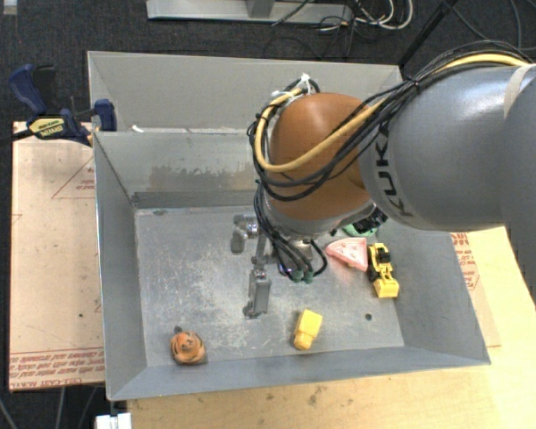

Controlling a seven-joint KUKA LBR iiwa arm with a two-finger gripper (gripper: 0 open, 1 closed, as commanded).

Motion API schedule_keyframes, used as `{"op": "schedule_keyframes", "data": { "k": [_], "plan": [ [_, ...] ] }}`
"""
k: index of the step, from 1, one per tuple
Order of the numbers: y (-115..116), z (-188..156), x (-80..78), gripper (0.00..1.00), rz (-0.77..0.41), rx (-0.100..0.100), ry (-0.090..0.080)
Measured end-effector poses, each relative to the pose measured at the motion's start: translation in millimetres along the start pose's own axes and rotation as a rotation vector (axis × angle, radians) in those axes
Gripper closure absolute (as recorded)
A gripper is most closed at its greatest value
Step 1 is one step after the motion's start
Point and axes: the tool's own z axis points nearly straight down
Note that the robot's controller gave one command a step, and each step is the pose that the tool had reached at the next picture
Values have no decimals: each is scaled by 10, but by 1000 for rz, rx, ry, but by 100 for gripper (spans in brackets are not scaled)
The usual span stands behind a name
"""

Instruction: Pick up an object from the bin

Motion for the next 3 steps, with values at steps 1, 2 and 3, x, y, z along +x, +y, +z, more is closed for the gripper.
{"op": "schedule_keyframes", "data": {
  "k": [1,2,3],
  "plan": [
    [-6,-45,-17,0,3,-1,-7],
    [176,-159,123,0,-42,3,-5],
    [557,-580,364,0,-130,-1,-6]
  ]
}}
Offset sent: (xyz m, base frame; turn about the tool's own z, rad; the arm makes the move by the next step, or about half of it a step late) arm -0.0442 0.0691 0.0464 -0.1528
